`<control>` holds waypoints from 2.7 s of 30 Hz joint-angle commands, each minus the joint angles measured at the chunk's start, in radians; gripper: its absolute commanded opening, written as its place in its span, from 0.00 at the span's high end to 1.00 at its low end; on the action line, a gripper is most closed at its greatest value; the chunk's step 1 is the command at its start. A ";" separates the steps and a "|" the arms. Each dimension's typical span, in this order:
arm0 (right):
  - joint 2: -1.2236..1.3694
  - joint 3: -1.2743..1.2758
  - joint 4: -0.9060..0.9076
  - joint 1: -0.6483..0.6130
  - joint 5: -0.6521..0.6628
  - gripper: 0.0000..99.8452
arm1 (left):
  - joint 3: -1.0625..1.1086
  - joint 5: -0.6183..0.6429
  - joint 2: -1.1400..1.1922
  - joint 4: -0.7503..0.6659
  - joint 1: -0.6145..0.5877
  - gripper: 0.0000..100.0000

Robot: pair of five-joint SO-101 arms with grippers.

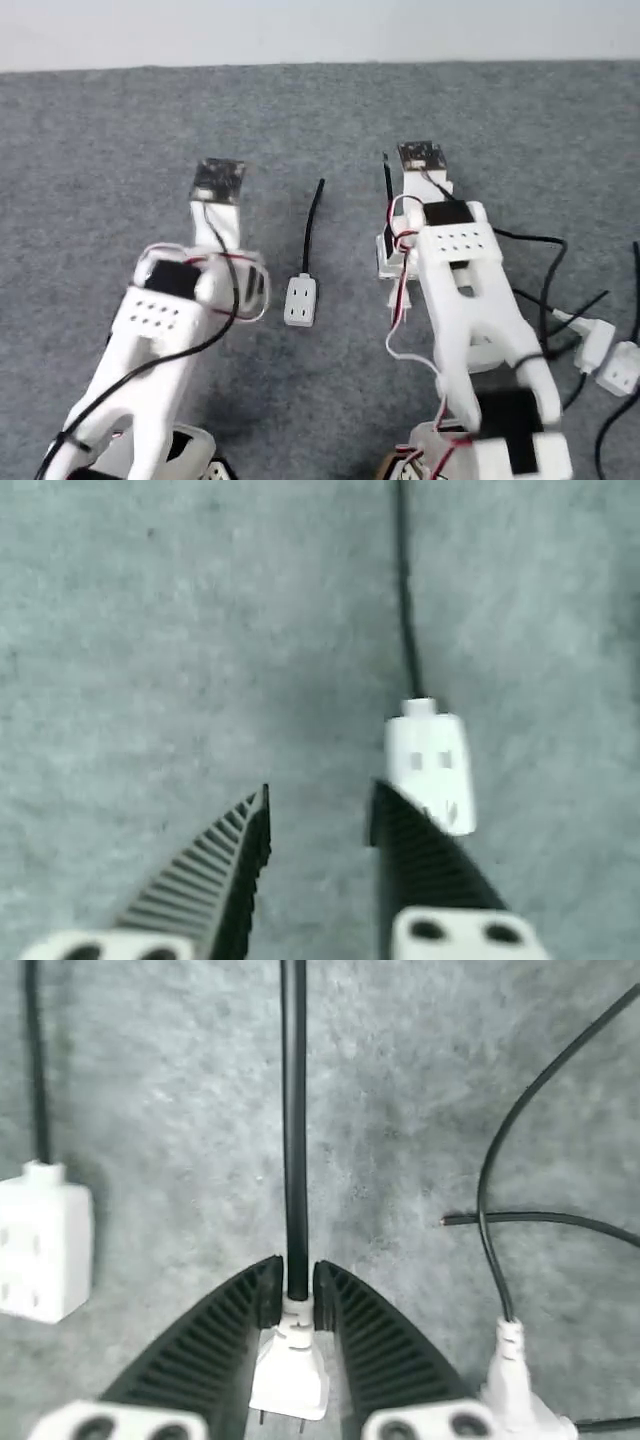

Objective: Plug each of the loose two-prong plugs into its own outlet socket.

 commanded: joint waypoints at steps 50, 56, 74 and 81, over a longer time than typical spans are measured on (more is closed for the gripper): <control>-0.522 0.293 -0.090 -0.545 0.137 0.99 | 0.174 -0.509 0.094 -0.163 0.051 0.98; -0.533 0.336 -0.186 -0.493 -0.003 0.99 | 0.179 -0.269 0.094 -0.318 0.015 0.98; -0.535 0.371 -0.208 -0.486 -0.009 0.99 | 0.260 -0.482 0.094 -0.259 0.107 0.99; -0.535 0.370 -0.216 -0.481 -0.003 0.99 | 0.252 -0.417 0.094 -0.265 0.087 0.99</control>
